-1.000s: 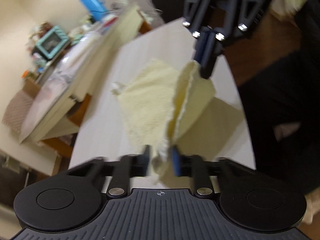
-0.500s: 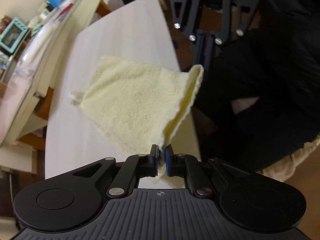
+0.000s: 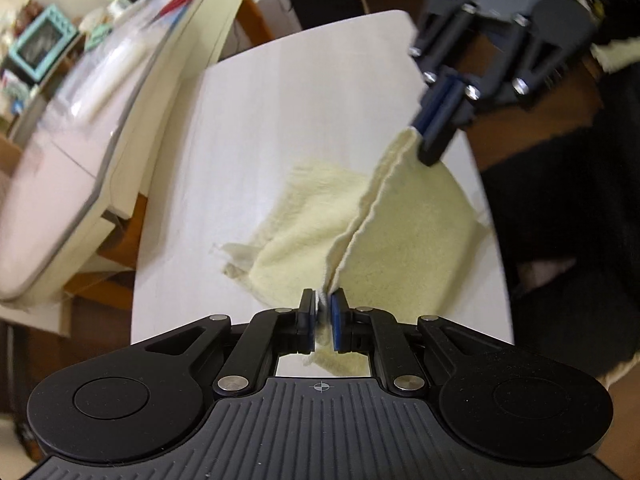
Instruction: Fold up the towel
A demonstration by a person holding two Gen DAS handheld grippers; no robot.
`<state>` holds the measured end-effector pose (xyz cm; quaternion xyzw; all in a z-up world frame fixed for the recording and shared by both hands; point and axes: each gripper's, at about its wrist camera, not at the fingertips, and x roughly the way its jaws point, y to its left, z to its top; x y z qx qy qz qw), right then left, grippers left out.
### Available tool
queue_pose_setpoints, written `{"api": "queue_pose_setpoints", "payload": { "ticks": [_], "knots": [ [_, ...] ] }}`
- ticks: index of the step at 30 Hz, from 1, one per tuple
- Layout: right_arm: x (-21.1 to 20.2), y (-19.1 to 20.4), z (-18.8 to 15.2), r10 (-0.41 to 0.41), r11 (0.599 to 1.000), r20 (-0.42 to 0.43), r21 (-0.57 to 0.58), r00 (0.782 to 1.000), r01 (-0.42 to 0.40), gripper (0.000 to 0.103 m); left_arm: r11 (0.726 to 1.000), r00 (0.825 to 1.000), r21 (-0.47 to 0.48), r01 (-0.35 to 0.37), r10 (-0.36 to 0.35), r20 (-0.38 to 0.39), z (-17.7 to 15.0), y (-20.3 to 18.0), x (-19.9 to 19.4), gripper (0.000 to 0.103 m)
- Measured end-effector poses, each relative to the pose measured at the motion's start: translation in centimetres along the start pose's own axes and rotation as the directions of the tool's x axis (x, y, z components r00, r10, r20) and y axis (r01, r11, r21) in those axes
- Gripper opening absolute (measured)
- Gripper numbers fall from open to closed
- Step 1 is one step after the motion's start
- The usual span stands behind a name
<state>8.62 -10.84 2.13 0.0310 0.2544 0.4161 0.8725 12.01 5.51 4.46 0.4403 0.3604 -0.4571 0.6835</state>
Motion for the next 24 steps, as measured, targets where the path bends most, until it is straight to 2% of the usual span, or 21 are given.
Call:
{"api": "queue_pose_setpoints", "payload": {
  "ticks": [4,11,15,17,21,24],
  "knots": [
    [2.1,-2.6,0.3,-0.053,0.996,-0.007,0.077,0.999,0.053,0.007,1.000,1.000,-0.024,0.010,-0.010,0.009,0.8,2.4,2.1,0.011],
    [2.8,-6.3,-0.8,-0.082,0.979,-0.013,0.186,0.997,0.083,0.007,0.998,1.000,-0.063,0.007,-0.006,0.016,1.2,4.3,4.9,0.012],
    [3.5,-8.1,-1.3,-0.103,0.967,-0.020,0.232,0.994,0.105,0.007,0.996,1.000,-0.088,0.003,-0.002,0.018,1.2,5.1,6.2,0.017],
    [2.9,-8.2,-2.0,-0.120,0.964,-0.022,0.236,0.993,0.121,0.007,0.995,1.000,-0.100,0.001,0.001,0.020,1.2,5.5,6.9,0.018],
    [2.8,-8.1,-2.8,-0.159,0.963,-0.062,0.210,0.985,0.169,0.008,0.992,1.000,-0.125,-0.003,0.006,0.023,1.2,6.3,8.0,0.027],
    [3.2,-8.3,-3.3,-0.192,0.960,-0.085,0.191,0.978,0.206,0.018,0.989,1.000,-0.145,-0.011,0.015,0.028,1.0,6.7,8.5,0.034]
  ]
}}
